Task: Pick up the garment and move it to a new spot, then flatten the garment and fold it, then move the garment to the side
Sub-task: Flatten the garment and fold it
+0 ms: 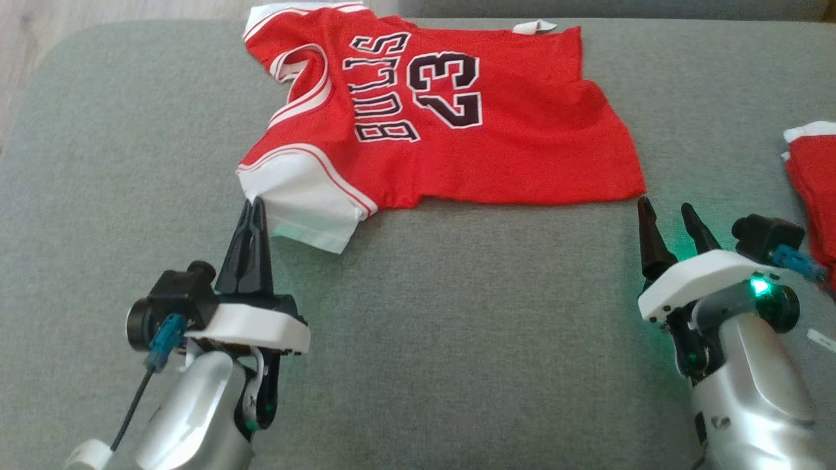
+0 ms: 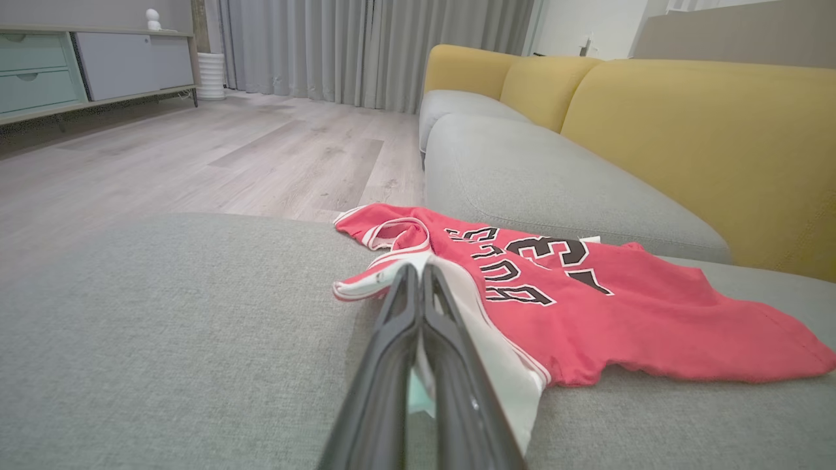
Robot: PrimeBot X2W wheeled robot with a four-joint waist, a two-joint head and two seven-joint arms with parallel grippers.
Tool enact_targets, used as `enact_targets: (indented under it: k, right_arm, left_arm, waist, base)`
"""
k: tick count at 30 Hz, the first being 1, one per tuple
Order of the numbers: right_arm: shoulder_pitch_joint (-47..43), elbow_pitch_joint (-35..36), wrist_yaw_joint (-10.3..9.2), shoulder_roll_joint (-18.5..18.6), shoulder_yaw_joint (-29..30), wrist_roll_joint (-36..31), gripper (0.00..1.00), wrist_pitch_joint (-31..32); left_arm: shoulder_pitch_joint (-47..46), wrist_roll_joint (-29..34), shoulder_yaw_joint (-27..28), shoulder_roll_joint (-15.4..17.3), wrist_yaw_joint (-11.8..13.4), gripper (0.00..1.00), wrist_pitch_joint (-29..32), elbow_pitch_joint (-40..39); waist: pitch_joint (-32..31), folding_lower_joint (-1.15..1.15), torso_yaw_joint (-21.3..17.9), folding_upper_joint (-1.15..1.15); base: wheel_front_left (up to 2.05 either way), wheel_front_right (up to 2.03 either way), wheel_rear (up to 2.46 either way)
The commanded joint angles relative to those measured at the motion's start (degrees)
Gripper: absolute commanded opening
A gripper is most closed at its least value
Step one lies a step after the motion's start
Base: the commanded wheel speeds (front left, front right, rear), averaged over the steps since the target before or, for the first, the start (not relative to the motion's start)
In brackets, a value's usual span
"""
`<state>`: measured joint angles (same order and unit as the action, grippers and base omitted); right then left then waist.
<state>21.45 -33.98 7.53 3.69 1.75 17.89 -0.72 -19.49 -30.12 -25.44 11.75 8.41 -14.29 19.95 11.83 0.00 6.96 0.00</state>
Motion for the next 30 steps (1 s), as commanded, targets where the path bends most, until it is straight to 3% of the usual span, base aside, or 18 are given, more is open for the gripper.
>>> enact_targets:
  k: [1,18,19,20,25,30]
  right_arm:
    - [3.4,-0.6,-0.04,-0.56,-0.66,-0.32,1.0,0.3]
    - [12.33,-15.9,-0.04,-0.59,0.01,-2.57,1.0,-0.88]
    - [12.67,-16.56,-0.04,-0.6,-0.24,-2.47,0.72,-0.92]
    - [12.99,-17.12,-0.04,-0.6,-0.55,-2.33,0.0,-1.03]
    - [14.04,-17.6,-0.04,-0.64,-3.51,-1.04,0.0,-3.5]
    - [13.75,-13.58,-0.04,0.35,-8.45,1.91,0.0,-7.42]
  left_arm:
    - [-1.47,1.24,3.33,0.24,-0.69,0.0,-0.7,-2.19]
    - [-2.25,6.7,7.19,-4.28,-4.89,0.0,-0.71,-0.67]
    - [-2.33,6.94,7.41,-4.43,-5.04,0.0,-0.71,-0.51]
    - [-2.38,7.17,7.66,-4.57,-5.16,0.0,-0.71,-0.37]
    - [-2.44,7.23,10.13,-5.19,-5.96,0.0,-0.71,-0.24]
    - [-2.16,6.59,14.34,-5.48,-6.98,0.0,-0.71,-2.98]
  waist:
    - [0.69,0.0,0.87,0.0]
    - [3.08,0.0,3.04,0.0]
    - [3.13,0.0,3.01,0.0]
    - [3.14,0.0,2.97,0.0]
    - [2.33,0.0,2.01,0.0]
    - [0.15,0.0,-0.2,0.0]
  base:
    - [0.0,0.0,0.0]
    - [0.0,0.0,0.0]
    - [0.0,0.0,0.0]
    - [0.0,0.0,0.0]
    - [0.0,0.0,0.0]
    - [0.0,0.0,0.0]
